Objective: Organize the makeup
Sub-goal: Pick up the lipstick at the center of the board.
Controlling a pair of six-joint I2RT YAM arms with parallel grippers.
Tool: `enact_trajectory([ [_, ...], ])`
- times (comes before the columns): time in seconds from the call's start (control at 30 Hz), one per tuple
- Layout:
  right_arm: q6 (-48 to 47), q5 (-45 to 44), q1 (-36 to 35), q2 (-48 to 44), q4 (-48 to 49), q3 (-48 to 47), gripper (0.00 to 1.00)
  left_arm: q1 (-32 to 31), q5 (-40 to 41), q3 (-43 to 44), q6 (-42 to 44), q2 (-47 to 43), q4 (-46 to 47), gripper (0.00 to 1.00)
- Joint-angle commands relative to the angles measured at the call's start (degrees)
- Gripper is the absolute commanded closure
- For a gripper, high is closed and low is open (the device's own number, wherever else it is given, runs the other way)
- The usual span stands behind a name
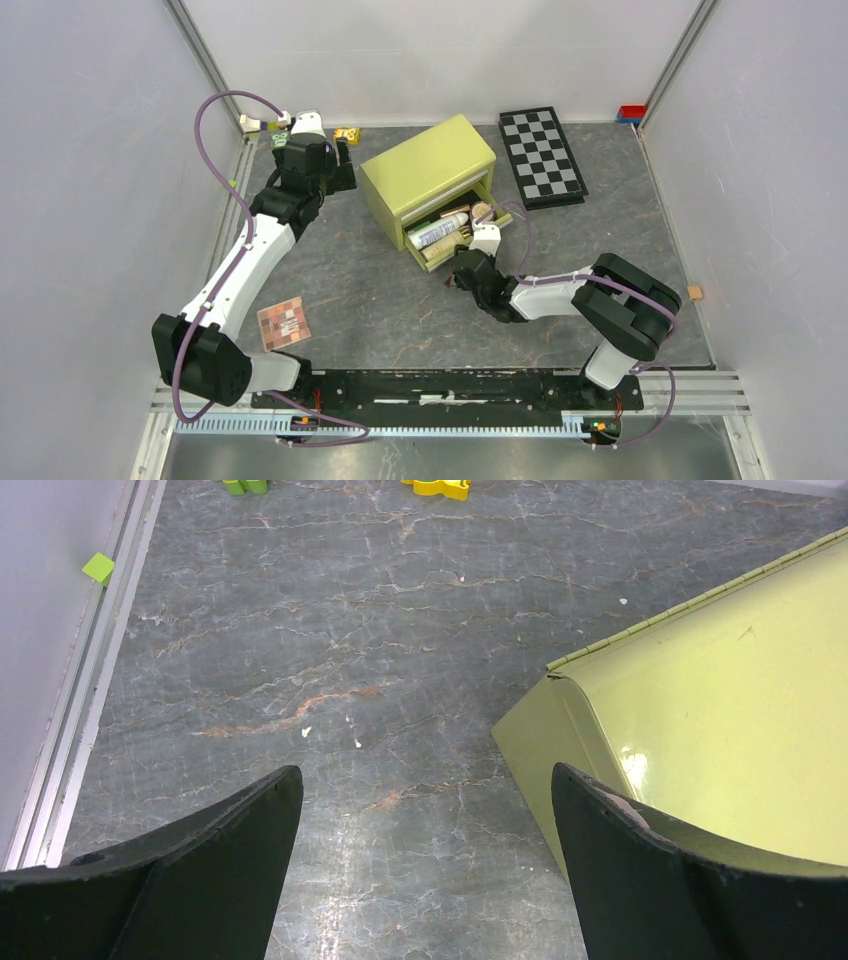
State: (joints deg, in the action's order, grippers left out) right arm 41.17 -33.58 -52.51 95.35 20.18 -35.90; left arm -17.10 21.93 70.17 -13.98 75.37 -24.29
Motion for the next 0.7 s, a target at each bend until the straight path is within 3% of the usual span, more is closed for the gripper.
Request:
enact_trajectory([
  [0.0, -0.6, -0.8, -0.4, 0.2, -8.8, 1.0, 0.51, 0.0, 0.0, 0.8, 2.0, -0.9, 0.9, 0.00],
  [0.47, -2.1, -4.3, -0.2, -12.7, -12.8, 8.2, 0.68, 0.0, -0.3, 0.8, 2.1, -0.9, 0.9, 0.00],
  [0.67, -4.8, 3.4, 2.8, -14.6, -12.2, 9.1, 0.72, 0.0, -0.4, 0.8, 2.1, -0.9, 0.9, 0.00],
])
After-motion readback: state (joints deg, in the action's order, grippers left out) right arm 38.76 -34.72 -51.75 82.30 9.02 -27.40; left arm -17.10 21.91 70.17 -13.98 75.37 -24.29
